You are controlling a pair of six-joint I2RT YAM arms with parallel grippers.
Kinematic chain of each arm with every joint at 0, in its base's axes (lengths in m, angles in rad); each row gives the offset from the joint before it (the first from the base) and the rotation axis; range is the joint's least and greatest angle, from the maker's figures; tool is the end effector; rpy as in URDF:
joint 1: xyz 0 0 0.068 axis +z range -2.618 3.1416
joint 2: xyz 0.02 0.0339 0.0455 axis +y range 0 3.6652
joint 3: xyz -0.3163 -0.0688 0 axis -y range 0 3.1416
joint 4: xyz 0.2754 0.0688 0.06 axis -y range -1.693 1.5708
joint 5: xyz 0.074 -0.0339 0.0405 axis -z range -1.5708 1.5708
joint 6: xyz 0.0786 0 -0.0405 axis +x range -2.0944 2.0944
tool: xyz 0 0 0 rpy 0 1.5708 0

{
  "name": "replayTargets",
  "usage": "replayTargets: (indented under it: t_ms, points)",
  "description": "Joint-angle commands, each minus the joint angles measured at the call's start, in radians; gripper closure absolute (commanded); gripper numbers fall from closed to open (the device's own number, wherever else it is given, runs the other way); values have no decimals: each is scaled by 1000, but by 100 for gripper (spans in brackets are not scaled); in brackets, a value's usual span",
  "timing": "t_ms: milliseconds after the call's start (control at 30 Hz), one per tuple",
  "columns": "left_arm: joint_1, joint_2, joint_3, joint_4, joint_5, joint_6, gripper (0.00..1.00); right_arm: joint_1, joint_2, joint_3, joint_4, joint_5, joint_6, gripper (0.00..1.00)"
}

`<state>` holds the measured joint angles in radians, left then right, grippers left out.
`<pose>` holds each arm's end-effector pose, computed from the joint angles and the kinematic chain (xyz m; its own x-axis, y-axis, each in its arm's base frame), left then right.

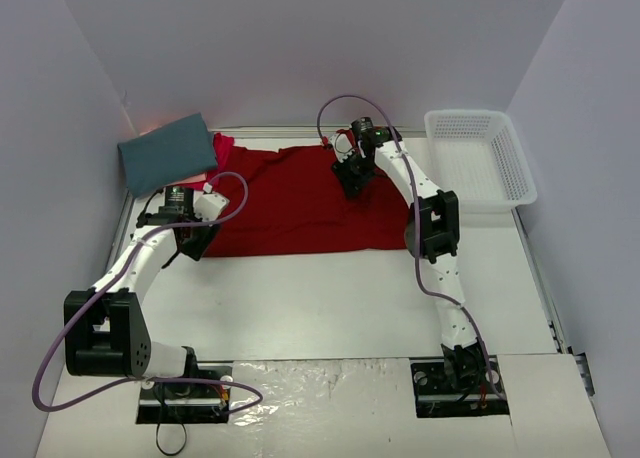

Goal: Fold and stack the t-shirts
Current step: Fold the flattened tshirt in 1/3 of the way

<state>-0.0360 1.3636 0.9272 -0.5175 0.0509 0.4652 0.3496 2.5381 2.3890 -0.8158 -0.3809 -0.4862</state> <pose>0.3178 -0.0154 0.2366 -0.6992 0.4735 -0.5356 0.4241 0.8779 0.2224 0.5963 0.2485 0.1906 -0.4413 -0.6226 -0.6463 -0.8178 0.5754 0.0041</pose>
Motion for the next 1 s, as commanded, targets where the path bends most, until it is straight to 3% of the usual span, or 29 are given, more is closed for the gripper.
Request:
replayTargets:
  t_ms: [0,100,333,567,700,967]
  points:
    - [11,-26,10,-9,-11,-16,50,3,-65,-7,44,48,29,64]
    - [16,-32,10,-9,-14,-14,49,6,-87,-17,46,66,34,61]
    - [16,-76,22,-59,69,26,48,6,-315,-213,40,137,5,54]
    - [15,-81,-31,-61,132,104,49,-1,-616,-670,33,146,-34,50]
    - [16,-72,-54,-24,145,113,49,-11,-768,-841,33,154,-32,48]
    - [15,-9,-90,46,150,141,49,-26,-903,-1096,81,191,-11,45]
